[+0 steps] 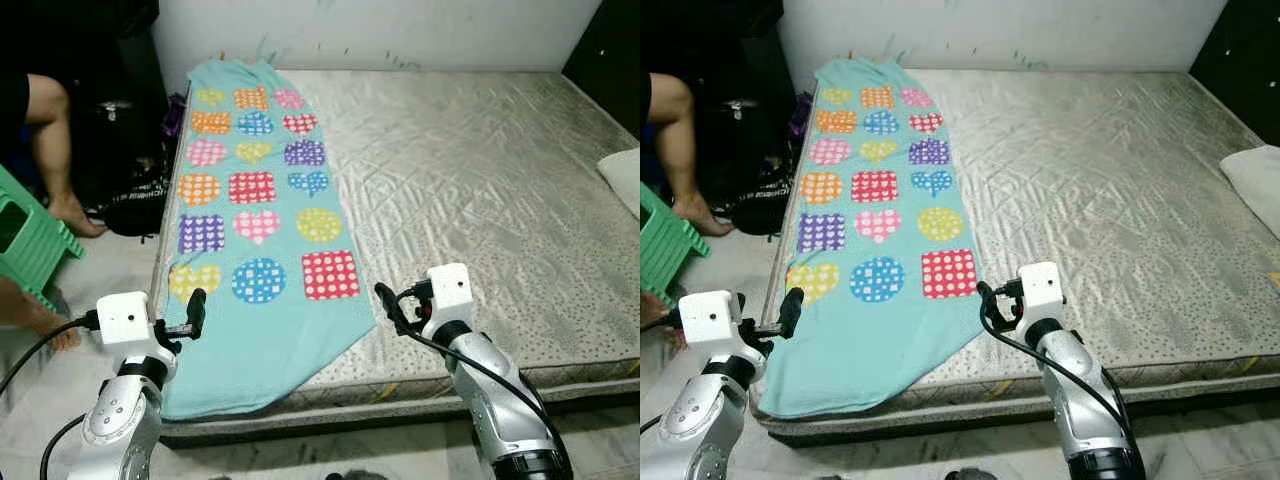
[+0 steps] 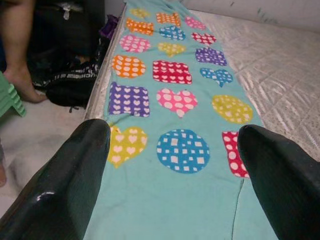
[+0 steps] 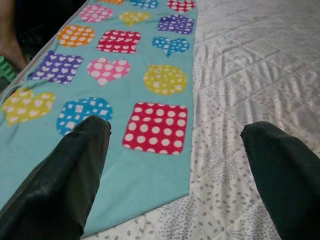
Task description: Clean up the room
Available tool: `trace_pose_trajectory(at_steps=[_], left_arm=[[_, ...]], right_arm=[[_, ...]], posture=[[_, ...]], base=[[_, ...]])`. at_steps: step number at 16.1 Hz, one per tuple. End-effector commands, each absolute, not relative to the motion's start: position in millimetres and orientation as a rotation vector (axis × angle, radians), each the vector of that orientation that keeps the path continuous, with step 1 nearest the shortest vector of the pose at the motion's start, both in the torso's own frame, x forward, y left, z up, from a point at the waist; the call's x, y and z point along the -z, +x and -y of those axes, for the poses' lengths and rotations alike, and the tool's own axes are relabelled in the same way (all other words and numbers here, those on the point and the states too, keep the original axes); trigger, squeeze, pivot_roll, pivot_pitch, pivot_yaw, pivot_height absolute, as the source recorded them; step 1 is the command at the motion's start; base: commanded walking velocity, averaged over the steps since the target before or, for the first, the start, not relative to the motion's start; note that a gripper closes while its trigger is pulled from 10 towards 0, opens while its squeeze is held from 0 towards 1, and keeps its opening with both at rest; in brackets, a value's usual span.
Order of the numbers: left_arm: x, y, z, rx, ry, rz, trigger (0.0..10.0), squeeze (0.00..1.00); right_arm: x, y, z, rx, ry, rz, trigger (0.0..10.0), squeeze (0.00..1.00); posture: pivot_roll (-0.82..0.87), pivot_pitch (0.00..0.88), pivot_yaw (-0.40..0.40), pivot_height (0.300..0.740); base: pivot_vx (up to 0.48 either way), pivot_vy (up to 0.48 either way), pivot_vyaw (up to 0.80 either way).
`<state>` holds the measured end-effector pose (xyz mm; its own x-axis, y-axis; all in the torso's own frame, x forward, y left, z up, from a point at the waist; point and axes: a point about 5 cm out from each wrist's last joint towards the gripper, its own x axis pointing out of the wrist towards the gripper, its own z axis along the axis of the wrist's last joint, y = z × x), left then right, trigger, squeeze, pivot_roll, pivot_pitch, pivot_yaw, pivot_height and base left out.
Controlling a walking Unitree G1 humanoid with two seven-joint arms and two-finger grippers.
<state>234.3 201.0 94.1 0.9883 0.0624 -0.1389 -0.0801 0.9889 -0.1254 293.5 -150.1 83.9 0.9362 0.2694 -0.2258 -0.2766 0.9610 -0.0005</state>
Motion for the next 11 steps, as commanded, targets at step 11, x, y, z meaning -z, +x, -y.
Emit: trace_pose_trajectory(at_steps=[11], left_arm=[[-96.0,238.1,-202.9,-0.092,-0.142,-0.127,10.0,0.00]], right_arm=[[-89.5,301.5,136.9,-0.323,-0.014,-0.210,10.0,0.00]], posture=[[-0.03,0.123,-0.046,0.621]], base=[[0.000,0.000,0.00]])
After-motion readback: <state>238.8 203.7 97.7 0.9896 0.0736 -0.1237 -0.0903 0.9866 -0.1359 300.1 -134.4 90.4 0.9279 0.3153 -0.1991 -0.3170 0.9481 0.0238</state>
